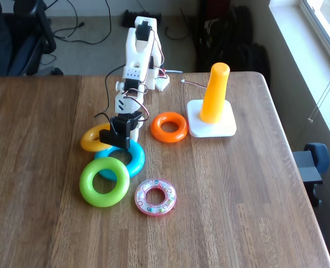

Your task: Pick and place the blue ring

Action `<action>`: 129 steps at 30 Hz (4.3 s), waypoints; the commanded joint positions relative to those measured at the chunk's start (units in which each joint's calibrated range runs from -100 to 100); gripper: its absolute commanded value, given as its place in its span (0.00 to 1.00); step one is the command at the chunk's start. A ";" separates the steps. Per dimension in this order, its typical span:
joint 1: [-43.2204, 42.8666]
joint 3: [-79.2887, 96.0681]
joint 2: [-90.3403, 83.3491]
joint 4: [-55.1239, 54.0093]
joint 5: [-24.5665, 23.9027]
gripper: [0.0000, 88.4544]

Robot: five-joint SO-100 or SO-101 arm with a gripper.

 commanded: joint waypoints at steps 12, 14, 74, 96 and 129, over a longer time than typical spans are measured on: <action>0.56 0.23 0.20 9.73 -0.29 0.21; 0.56 0.32 0.29 9.65 -0.29 0.21; 0.20 -0.13 -26.65 20.92 -0.34 0.02; -0.89 -0.13 -46.33 22.21 -0.34 0.02; -28.58 -29.47 -52.67 30.72 -3.81 0.02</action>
